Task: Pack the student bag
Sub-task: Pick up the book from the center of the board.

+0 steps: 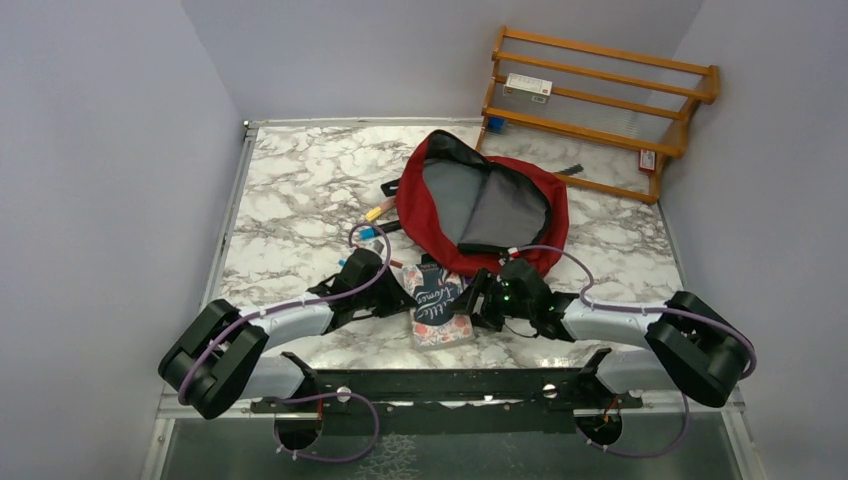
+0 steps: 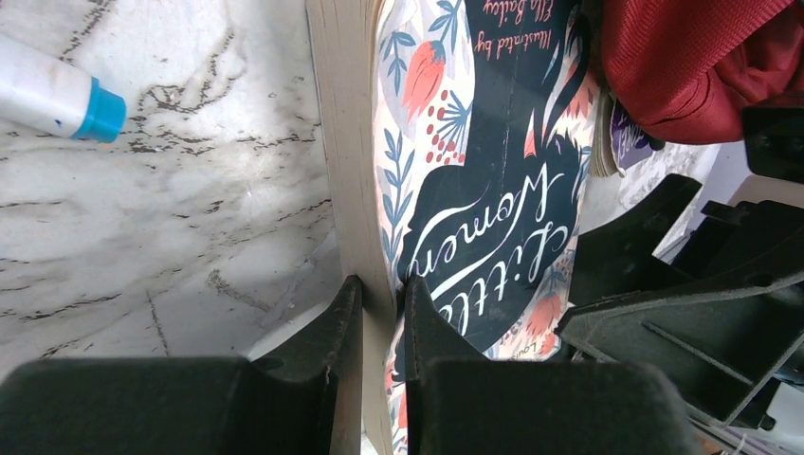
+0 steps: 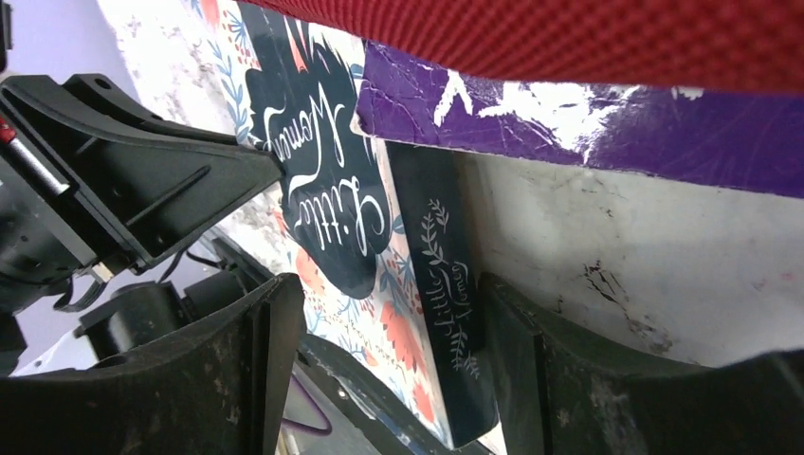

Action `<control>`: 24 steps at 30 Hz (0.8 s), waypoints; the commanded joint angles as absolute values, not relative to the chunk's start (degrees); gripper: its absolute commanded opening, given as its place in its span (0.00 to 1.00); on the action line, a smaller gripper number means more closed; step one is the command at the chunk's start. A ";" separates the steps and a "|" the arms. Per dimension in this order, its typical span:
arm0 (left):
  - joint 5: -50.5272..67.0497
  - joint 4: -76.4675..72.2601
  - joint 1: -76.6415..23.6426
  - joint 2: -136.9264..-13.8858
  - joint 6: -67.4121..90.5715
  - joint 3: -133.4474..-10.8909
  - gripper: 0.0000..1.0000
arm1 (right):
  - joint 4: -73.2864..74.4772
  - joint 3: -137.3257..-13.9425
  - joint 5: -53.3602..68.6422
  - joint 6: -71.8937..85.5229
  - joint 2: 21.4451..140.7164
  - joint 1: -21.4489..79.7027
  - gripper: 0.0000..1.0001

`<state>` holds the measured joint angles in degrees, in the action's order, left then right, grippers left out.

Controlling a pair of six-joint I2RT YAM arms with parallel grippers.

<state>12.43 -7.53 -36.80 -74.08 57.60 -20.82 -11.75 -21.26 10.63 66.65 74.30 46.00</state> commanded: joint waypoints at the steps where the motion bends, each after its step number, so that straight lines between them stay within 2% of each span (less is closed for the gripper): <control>1: 2.68 2.64 -36.47 -80.39 53.85 -16.63 0.00 | -22.61 -15.41 15.60 71.54 78.83 46.51 0.72; 4: 3.36 1.32 -36.47 -81.21 53.43 -16.52 0.00 | -27.27 -16.20 18.82 70.02 81.30 46.58 0.65; 7: 3.55 1.12 -36.47 -81.90 52.94 -17.05 0.00 | -28.64 -17.66 19.80 68.08 82.05 46.51 0.50; 13: 0.55 7.55 -36.30 -75.84 51.55 -20.03 0.01 | -14.22 -22.36 14.00 62.23 76.68 46.54 0.21; 14: -1.00 9.51 -36.22 -73.88 51.15 -21.02 0.05 | -11.09 -23.01 12.63 61.36 74.64 46.50 0.18; 19: -9.75 21.36 -35.76 -62.94 50.04 -27.53 0.39 | 3.43 -25.82 10.27 56.04 69.00 46.54 0.02; 24: -15.52 25.13 -35.64 -52.98 49.30 -31.06 0.59 | 12.67 -27.64 17.34 48.72 66.85 46.52 0.01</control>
<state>-5.34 16.56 -35.75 -59.79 51.75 -27.38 0.01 -25.78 13.39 56.77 68.47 46.54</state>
